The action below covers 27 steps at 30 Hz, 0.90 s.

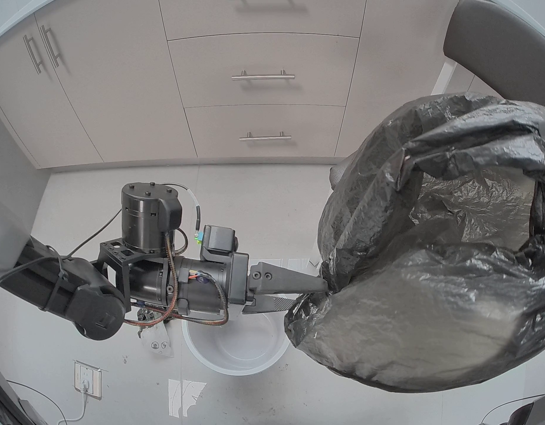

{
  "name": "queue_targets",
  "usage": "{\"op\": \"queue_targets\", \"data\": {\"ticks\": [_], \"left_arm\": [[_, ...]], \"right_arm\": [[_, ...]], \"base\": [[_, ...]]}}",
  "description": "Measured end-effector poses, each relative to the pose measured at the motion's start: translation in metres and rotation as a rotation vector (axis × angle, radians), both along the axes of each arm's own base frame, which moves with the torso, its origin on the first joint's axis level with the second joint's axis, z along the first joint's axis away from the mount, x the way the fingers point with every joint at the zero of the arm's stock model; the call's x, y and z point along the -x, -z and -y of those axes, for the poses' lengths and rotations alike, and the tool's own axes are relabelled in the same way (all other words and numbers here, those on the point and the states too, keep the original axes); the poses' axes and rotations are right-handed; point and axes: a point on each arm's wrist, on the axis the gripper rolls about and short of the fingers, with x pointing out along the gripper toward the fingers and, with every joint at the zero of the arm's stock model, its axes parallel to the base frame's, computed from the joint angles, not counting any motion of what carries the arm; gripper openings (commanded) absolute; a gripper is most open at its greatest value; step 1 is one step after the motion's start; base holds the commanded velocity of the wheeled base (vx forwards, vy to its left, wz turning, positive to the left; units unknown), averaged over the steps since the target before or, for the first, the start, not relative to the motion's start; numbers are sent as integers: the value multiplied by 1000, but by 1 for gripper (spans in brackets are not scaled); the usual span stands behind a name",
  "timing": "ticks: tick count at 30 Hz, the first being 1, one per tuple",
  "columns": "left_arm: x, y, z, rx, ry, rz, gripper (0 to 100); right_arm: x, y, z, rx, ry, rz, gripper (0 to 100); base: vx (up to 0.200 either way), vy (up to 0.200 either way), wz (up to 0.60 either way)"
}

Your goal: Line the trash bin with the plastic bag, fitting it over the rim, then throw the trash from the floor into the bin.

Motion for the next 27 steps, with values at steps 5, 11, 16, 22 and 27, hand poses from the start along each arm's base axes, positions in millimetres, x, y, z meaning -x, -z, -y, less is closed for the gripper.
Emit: {"op": "queue_targets", "data": {"ticks": [5, 11, 16, 22, 27], "left_arm": [[-4, 13, 10, -11, 18, -17, 100], [-5, 30, 23, -20, 46, -28, 100], [-8, 33, 29, -7, 56, -9, 100], [-14, 30, 30, 6, 44, 7, 100], [-17, 26, 31, 28, 40, 35, 100]], "right_arm": [[3, -2, 0, -9, -15, 9, 0], [5, -7, -2, -21, -34, 25, 0], [5, -9, -3, -25, -42, 30, 0], [5, -9, -4, -25, -44, 29, 0], [5, -9, -4, -24, -45, 29, 0]], "base": [[0, 0, 0], [0, 0, 0], [0, 0, 0], [0, 0, 0], [0, 0, 0]]}}
